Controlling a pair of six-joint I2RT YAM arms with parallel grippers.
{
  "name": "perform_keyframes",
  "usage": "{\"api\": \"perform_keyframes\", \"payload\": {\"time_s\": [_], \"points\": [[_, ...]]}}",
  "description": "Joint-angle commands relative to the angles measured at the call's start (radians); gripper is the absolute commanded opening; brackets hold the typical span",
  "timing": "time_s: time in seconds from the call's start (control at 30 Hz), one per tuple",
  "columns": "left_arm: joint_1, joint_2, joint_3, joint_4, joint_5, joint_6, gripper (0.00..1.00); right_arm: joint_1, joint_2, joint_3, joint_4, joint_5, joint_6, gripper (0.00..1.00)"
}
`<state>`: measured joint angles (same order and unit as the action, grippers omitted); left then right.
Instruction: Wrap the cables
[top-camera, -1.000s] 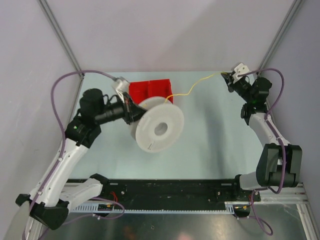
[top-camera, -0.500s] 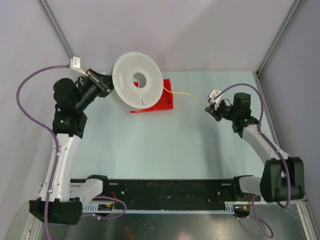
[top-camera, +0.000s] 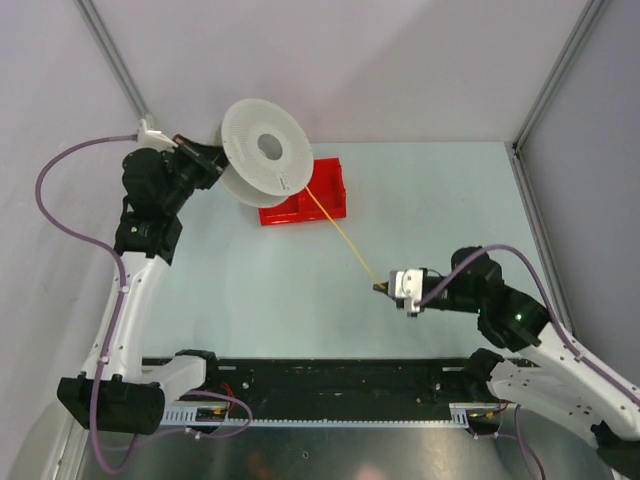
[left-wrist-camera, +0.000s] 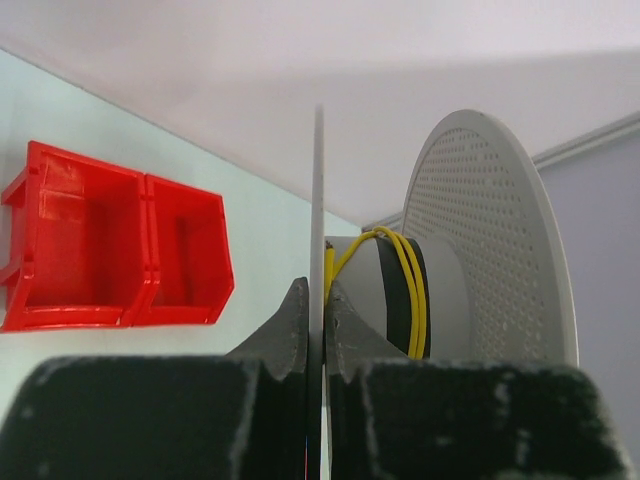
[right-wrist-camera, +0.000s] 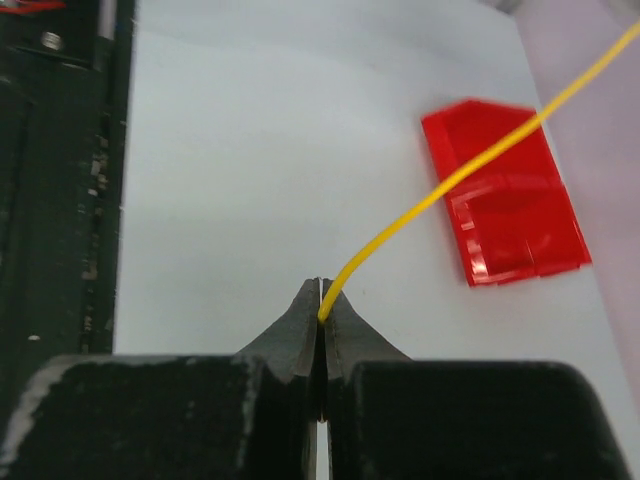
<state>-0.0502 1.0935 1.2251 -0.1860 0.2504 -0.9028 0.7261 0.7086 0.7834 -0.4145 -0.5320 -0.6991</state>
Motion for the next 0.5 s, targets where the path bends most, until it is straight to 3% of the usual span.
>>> {"api": "perform_keyframes", "payload": {"time_s": [0.0,0.27,0.47], "points": [[-0.068,-0.005,0.017,0.073,-0.117,0.123,0.0,0.222,-0.033,0.063,-0.079,0.182,0.045,0.0],[-0.297,-0.01,-0.061,0.031,-0.326,0.401,0.0,0.307,0.1,0.27,-0.012,0.197,-0.049,0.0],[-0.394,-0.044,-0.158,0.029,-0.399,0.518,0.0,0.358,0.162,0.4,0.032,0.224,-0.113,0.0]]}}
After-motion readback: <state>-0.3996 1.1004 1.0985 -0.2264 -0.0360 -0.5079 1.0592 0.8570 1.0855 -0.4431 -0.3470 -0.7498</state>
